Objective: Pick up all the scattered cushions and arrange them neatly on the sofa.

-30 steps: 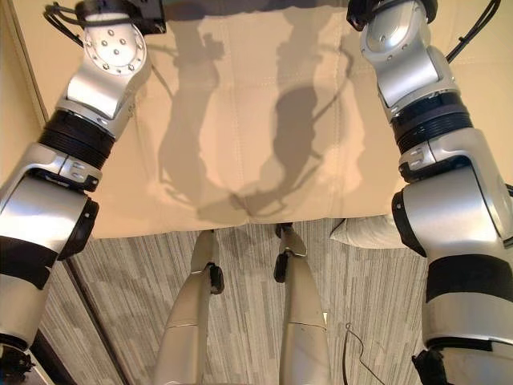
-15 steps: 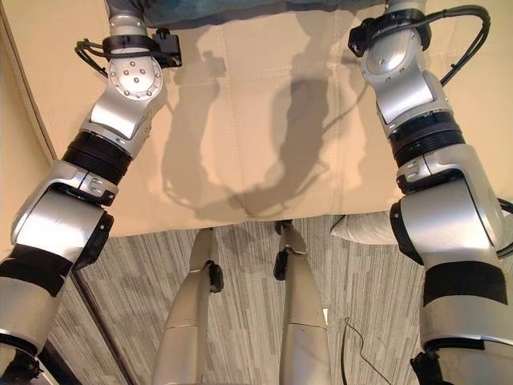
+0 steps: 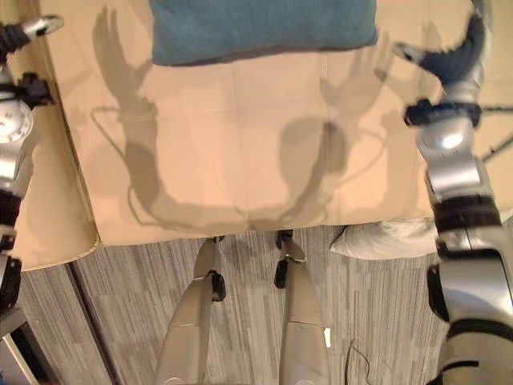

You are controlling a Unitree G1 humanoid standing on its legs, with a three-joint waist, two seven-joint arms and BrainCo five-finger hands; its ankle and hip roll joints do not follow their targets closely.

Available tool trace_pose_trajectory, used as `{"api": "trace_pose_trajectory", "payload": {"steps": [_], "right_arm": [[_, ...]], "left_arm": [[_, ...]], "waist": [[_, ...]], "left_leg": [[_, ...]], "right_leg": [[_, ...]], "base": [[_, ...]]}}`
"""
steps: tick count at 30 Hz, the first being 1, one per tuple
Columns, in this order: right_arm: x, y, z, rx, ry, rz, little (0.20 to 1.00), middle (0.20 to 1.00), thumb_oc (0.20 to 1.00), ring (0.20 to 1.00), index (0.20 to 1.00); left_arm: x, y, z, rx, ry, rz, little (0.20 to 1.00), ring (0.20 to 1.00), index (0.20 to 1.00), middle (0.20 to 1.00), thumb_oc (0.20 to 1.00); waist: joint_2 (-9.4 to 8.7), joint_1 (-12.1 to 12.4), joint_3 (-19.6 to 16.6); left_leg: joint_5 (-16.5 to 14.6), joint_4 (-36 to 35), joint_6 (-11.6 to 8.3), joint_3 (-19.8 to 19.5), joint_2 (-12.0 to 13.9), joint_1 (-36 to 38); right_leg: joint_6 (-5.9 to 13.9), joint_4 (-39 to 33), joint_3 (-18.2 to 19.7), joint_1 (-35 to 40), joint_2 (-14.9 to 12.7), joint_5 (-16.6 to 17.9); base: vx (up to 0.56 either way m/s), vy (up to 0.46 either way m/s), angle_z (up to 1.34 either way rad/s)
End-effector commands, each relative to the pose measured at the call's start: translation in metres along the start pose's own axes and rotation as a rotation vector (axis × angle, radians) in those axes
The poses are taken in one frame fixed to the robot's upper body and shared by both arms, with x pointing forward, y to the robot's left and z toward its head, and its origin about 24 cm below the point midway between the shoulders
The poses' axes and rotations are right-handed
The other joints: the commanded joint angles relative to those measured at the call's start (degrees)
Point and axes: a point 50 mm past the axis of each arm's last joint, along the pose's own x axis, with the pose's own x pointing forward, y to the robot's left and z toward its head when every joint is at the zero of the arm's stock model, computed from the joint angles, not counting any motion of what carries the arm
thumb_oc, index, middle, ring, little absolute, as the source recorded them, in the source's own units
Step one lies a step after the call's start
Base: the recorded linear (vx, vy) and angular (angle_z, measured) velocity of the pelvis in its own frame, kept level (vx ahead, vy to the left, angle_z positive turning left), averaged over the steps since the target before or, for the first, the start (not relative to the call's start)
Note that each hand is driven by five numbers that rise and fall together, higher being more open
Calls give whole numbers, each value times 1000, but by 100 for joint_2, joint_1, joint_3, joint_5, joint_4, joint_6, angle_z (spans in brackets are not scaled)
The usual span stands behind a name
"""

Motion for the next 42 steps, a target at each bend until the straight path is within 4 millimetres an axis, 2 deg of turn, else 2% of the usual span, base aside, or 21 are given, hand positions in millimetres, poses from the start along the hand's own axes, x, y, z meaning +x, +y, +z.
{"api": "trace_pose_trajectory", "payload": {"steps": [1, 2, 4, 5, 6, 8, 9, 10, 11, 12, 14, 15, 18, 23, 26, 28, 29, 33, 36, 40, 42], "right_arm": [[-17, 2, -13, 47, -2, 38, 1000, 1000, 1000, 1000, 1000], [-70, 9, -57, 29, 142, 151, 1000, 1000, 1000, 1000, 1000], [-108, 16, -81, 18, 243, 245, 1000, 1000, 1000, 1000, 1000], [-150, 17, -104, 17, 358, 330, 1000, 1000, 1000, 1000, 1000], [-216, 24, -129, 23, 540, 477, 1000, 1000, 1000, 1000, 1000], [-234, 31, -130, 32, 573, 535, 1000, 1000, 1000, 1000, 1000], [-270, 31, -136, 35, 663, 610, 1000, 1000, 1000, 1000, 1000], [-281, 32, -137, 38, 687, 643, 1000, 1000, 1000, 1000, 1000], [-281, 32, -137, 38, 687, 643, 1000, 1000, 1000, 1000, 1000], [-309, 28, -143, 38, 774, 682, 1000, 1000, 1000, 1000, 1000], [-318, 27, -145, 44, 810, 689, 1000, 1000, 1000, 1000, 1000], [-336, 26, -148, 42, 870, 706, 1000, 1000, 1000, 1000, 1000], [-350, 25, -152, 34, 927, 721, 1000, 1000, 1000, 1000, 1000], [-382, 22, -166, -80, 1073, 833, 1000, 1000, 1000, 1000, 1000], [-386, 23, -168, -107, 1094, 866, 1000, 1000, 1000, 1000, 1000], [-392, 25, -169, -145, 1104, 907, 1000, 1000, 1000, 1000, 1000], [-398, 30, -170, -159, 1124, 916, 1000, 1000, 1000, 1000, 1000], [-403, 41, -167, -145, 1148, 924, 1000, 1000, 1000, 1000, 1000], [-405, 50, -164, -113, 1167, 916, 1000, 1000, 1000, 1000, 1000], [-429, 39, -167, -159, 1263, 953, 1000, 1000, 1000, 1000, 1000], [-434, 36, -167, -163, 1285, 947, 1000, 1000, 1000, 1000, 1000]], "left_arm": [[-19, -16, -2, -131, -33, -51, 1000, 1000, 1000, 1000, 1000], [-66, -19, -30, -213, 88, -105, 1000, 1000, 1000, 1000, 1000], [-102, -22, -50, -234, 199, -161, 1000, 1000, 1000, 1000, 1000], [-145, -17, -75, -178, 331, -239, 1000, 1000, 1000, 1000, 1000], [-215, -14, -109, -93, 582, -359, 1000, 1000, 1000, 1000, 1000], [-235, -11, -116, -82, 657, -378, 1000, 1000, 1000, 1000, 1000], [-288, -4, -132, -20, 849, -434, 1000, 1000, 1000, 1000, 1000], [-308, -1, -137, -5, 926, -455, 1000, 1000, 1000, 1000, 1000], [-307, -1, -137, -5, 925, -455, 1000, 1000, 1000, 1000, 1000], [-350, 3, -143, 61, 1066, -529, 1000, 1000, 1000, 1000, 1000], [-367, 4, -144, 89, 1124, -568, 1000, 1000, 1000, 1000, 1000], [-400, 4, -142, 114, 1233, -631, 1000, 1000, 1000, 1000, 1000], [-428, 4, -140, 117, 1338, -659, 1000, 1000, 1000, 1000, 1000], [-468, -1, -130, 106, 1485, -689, 1000, 1000, 1000, 1000, 1000], [-476, -3, -128, 95, 1517, -699, 1000, 1000, 1000, 1000, 1000], [-478, -7, -128, 97, 1522, -723, 1000, 1000, 1000, 1000, 1000], [-472, -12, -131, 104, 1505, -737, 1000, 1000, 1000, 1000, 1000], [-464, -13, -137, 132, 1479, -758, 1000, 1000, 1000, 1000, 1000], [-449, -15, -143, 155, 1439, -767, 1000, 1000, 1000, 1000, 1000], [-461, -11, -141, 172, 1489, -820, 1000, 1000, 1000, 1000, 1000], [-463, -10, -141, 169, 1500, -817, 1000, 1000, 1000, 1000, 1000]], "waist": [[-188, -31, -623], [-219, -116, -633], [-256, -175, -625], [-281, -263, -624], [-317, -357, -653], [-314, -402, -654], [-310, -465, -686], [-315, -487, -688], [-315, -488, -691], [-316, -547, -761], [-310, -566, -793], [-337, -593, -891], [-442, -597, -895], [-549, -487, -1075], [-502, -473, -1131], [-455, -523, -1125], [-532, -589, -1090], [-715, -592, -1022], [-744, -529, -879], [-586, -250, -974], [-568, -171, -1052]], "left_leg": [[-484, 25, -883, 367, 394, 630], [-578, 25, -887, 427, 376, 1160], [-638, 25, -880, 450, 370, 1615], [-702, 25, -863, 498, 376, 2094], [-763, 25, -829, 607, 421, 2847], [-785, 25, -811, 620, 454, 3073], [-820, 25, -780, 720, 519, 3508], [-820, 25, -749, 734, 543, 3691], [-809, 25, -747, 733, 543, 3680], [-854, 25, -733, 814, 572, 4016], [-855, 25, -713, 845, 591, 4144], [-842, 35, -689, 922, 583, 4357], [-1235, 654, -554, 890, 484, 4467], [-2169, 2258, -374, 35, -317, 4768], [-2249, 2198, -308, -232, -563, 4960], [-2590, 1726, -137, -299, -673, 5253], [-2760, 1446, 13, -272, -806, 5300], [-2735, 1062, 139, -175, -929, 5252], [-2450, 891, 222, -5, -766, 5006], [-2109, 607, 332, 427, -481, 4899], [-2065, 598, 324, 606, -412, 4845]], "right_leg": [[751, -2728, -154, 1236, 129, 1503], [731, -2703, -283, 1736, 114, 1432], [699, -2683, -351, 2220, 101, 1365], [663, -2616, -388, 2665, 106, 1269], [597, -2483, -406, 3398, 144, 1065], [568, -2392, -405, 3577, 153, 1002], [530, -2193, -335, 3943, 213, 785], [486, -2096, -298, 4102, 244, 692], [483, -2105, -299, 4096, 246, 706], [436, -2025, -201, 4424, 312, 546], [406, -2045, -160, 4557, 342, 495], [355, -2123, -87, 4826, 391, 418], [311, -2199, -17, 5051, 337, 436], [296, -2182, 289, 5149, 308, 624], [343, -2103, 465, 5049, 357, 711], [462, -2030, 593, 4916, 373, 828], [704, -2039, 766, 4625, 304, 1245], [1045, -2259, 892, 4209, 253, 1884], [1045, -2036, 493, 3964, 194, 1602], [515, -894, -42, 4594, 163, 506], [503, -787, -240, 4787, 82, 392]], "base": [[-21, -54, 1], [-28, -59, 1], [-31, -43, 18], [-33, -18, 32], [-26, -16, 27], [-29, -9, 6], [-33, -14, 2], [-31, -14, 3], [-38, -42, -12], [-55, -35, -16], [-50, -36, -9], [-27, -30, -9], [-92, -36, -16], [-165, 39, -32], [-137, 144, -47], [-264, 217, -61], [-285, 191, -59], [-351, 112, -47], [-423, 81, -94], [-276, 62, -78], [-186, -18, -104]]}}
